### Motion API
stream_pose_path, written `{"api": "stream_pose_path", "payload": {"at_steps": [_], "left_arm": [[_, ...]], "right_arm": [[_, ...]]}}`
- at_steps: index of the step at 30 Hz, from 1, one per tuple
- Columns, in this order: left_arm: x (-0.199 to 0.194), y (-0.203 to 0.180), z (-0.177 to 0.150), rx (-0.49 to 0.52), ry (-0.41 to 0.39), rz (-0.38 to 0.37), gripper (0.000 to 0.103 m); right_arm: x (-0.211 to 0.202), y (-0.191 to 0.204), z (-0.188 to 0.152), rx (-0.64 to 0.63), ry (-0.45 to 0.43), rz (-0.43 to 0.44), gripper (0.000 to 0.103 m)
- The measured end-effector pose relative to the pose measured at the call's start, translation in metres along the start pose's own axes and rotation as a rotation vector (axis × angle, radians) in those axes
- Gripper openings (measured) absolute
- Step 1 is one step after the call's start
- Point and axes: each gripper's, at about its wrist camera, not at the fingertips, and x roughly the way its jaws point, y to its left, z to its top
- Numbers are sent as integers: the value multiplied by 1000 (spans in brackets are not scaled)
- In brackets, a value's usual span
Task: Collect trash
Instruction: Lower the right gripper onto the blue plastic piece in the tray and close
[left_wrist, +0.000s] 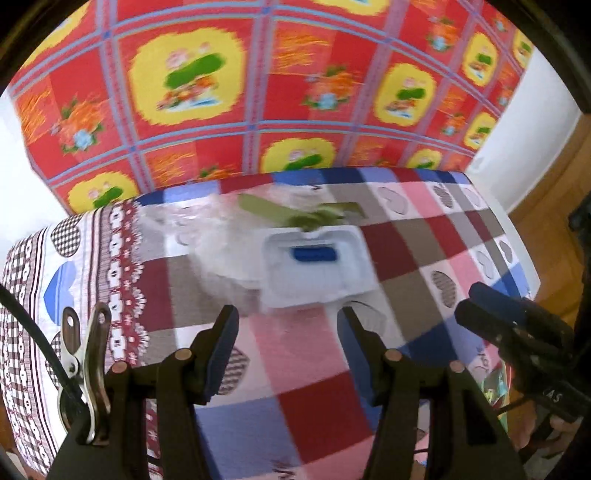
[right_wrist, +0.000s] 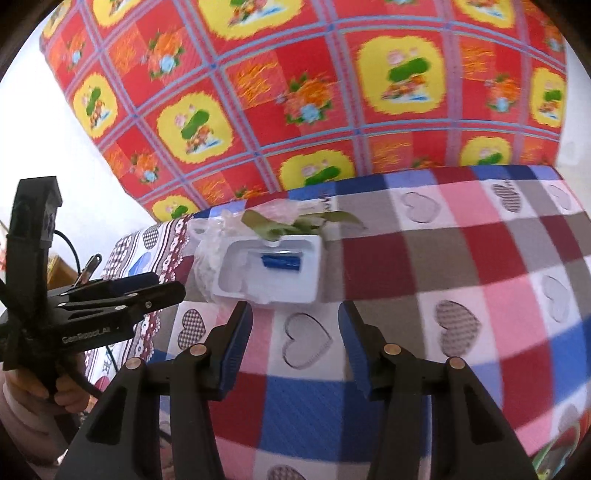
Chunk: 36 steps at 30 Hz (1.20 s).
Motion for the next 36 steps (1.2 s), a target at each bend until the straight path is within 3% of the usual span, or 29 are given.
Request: {"api": "stream_pose_path", "payload": {"at_steps": [6, 11, 20, 23, 28, 36], "left_arm": [[6, 37, 1, -52, 7, 10, 59], [8, 58, -3, -98, 14, 16, 59], [14, 77, -9, -154, 32, 41, 59], [16, 78, -10, -159, 35, 45, 59], [19, 79, -10, -176, 42, 47, 59], [22, 75, -8, -175, 45, 45, 59]], "right_arm": [[39, 20, 20, -78, 62, 9, 51], [76, 30, 34, -187, 120, -31, 51], [120, 36, 41, -340, 214, -66, 51], [126, 36, 38, -369, 233, -72, 47], [122, 34, 38, -398, 232, -92, 28], [112, 32, 19, -409, 313, 5, 19]]}}
